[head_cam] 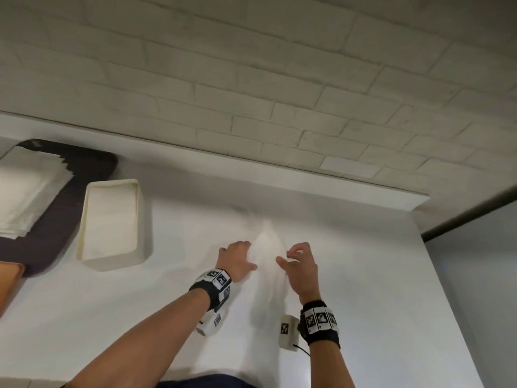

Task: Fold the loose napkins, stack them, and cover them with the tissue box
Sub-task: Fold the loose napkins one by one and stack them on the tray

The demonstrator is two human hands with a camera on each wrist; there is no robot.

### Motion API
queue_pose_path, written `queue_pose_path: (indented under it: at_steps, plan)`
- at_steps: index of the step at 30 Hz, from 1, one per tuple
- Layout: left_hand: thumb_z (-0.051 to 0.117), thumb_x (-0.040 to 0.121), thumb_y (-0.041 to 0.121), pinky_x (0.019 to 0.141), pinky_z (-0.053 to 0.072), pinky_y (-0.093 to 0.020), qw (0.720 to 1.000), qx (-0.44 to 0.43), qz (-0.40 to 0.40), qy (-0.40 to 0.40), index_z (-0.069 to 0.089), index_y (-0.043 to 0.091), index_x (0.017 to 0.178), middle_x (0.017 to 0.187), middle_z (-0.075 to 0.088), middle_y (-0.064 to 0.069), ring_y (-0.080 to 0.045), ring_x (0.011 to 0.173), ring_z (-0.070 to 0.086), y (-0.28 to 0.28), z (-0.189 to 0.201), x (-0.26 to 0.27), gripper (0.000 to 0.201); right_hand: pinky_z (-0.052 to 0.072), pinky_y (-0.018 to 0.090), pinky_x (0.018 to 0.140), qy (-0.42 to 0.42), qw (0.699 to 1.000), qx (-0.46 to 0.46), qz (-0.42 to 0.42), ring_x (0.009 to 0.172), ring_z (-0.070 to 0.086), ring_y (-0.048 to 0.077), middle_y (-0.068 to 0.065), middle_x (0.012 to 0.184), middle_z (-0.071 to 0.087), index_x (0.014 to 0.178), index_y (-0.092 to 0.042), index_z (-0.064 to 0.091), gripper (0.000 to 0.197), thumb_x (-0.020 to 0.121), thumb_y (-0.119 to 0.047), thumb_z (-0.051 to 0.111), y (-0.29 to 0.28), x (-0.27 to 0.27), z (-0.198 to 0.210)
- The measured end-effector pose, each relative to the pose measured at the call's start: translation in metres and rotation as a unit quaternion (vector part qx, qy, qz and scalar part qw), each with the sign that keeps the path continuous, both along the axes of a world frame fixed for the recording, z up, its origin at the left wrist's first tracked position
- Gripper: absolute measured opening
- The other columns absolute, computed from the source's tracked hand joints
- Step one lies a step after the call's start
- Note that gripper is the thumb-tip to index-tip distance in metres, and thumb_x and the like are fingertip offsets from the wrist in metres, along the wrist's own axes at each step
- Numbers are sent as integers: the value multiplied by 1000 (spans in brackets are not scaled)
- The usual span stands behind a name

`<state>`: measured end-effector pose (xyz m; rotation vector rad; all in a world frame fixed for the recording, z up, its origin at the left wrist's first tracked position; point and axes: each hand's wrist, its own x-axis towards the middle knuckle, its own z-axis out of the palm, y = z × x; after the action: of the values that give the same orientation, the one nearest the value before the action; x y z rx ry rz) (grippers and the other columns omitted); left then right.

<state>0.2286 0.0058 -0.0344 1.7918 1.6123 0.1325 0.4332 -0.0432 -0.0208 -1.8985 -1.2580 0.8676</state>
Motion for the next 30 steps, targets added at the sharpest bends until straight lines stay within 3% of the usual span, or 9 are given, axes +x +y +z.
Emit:
queue_pose_path:
  at_steps: [3,7,11,14,16,19,21,25,30]
  plan:
    - [96,75,43,89,57,-37,987,-14,68,-146,68,17,109,101,75,-2,-26,96,70,5,-1,-15,51,53,30,75,10,999,27,-22,73,72,1,-16,94,75,109,-33,61,33,91,-24,86,6,14,4]
    - [95,77,44,67,48,-19,975,25,122,-182,75,23,95,85,75,5,-18,82,69,-2,5,-39,34,53,27,73,21,999,13,-31,81,72,16,-4,90,75,113,-30,58,29,96,-27,81,12,16,4]
    - [74,97,51,69,48,-33,982,29,130,-135,71,20,76,69,71,5,-25,78,68,-2,5,-65,38,50,22,80,-58,998,24,18,94,69,26,0,109,73,130,-33,56,40,101,-9,68,20,14,7]
    - [76,95,52,86,57,-36,975,18,154,-159,80,17,100,94,81,0,-25,94,75,3,7,-76,36,55,36,88,-148,986,28,70,91,66,24,4,100,63,146,-50,49,66,104,0,57,31,7,29]
    - [78,96,43,95,61,-40,960,-3,182,-211,77,20,116,106,81,2,-21,100,76,3,13,-78,30,50,25,80,-172,979,74,82,83,60,14,3,97,56,150,-53,51,71,105,3,53,40,0,54]
    - [77,100,24,95,63,-48,913,-46,227,-337,75,21,117,108,83,4,-23,104,78,-5,29,-76,18,44,5,92,-135,967,187,108,98,63,5,2,114,63,138,-39,71,63,102,10,54,47,-10,98]
    - [70,105,24,94,63,-45,882,-73,235,-402,75,14,120,110,83,-1,-30,109,77,-11,44,-73,19,47,12,102,-87,960,240,114,112,65,0,-4,122,69,122,-32,80,52,102,9,56,45,-19,126]
    - [60,110,35,93,63,-46,849,-113,225,-465,77,6,120,113,82,-12,-33,106,79,-14,65,-73,34,48,15,99,20,951,286,112,123,68,9,-16,123,75,117,-28,81,37,103,1,62,36,-36,171]
    - [68,100,16,94,59,-62,879,4,219,-423,78,8,107,107,81,-14,-42,109,75,-9,62,-84,15,50,17,103,-15,969,221,107,126,65,2,-20,125,75,117,-32,81,39,100,1,67,54,-31,126]
